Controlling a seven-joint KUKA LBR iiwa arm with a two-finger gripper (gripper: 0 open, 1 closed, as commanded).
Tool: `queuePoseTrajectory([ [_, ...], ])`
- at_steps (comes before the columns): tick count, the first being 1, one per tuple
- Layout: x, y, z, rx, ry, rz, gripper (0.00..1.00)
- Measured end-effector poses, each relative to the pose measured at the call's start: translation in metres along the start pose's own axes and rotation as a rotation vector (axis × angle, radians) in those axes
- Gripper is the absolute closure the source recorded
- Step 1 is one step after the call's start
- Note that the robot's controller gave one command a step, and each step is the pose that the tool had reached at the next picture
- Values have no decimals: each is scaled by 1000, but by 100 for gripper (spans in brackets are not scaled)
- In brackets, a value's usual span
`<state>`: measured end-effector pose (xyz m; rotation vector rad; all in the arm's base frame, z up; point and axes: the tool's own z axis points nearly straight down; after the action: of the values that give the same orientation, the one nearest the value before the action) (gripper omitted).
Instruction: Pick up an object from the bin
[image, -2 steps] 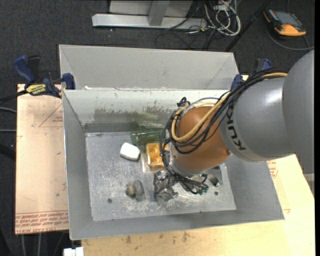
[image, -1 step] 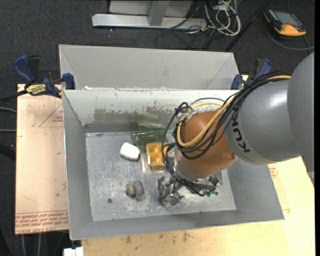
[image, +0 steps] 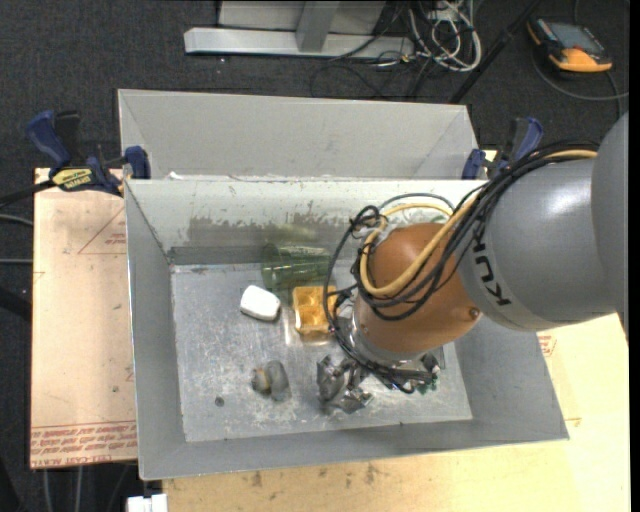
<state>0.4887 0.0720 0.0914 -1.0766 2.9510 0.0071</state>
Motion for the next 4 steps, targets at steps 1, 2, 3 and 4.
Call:
queuePoseTrajectory([
  [1,-20,-14,-151,4,-2,-10,100],
  [2,-20,-14,-151,4,-1,-11,100],
  [3,-54,4,-53,2,2,-328,0],
  [4,-56,5,-49,1,2,-343,0],
])
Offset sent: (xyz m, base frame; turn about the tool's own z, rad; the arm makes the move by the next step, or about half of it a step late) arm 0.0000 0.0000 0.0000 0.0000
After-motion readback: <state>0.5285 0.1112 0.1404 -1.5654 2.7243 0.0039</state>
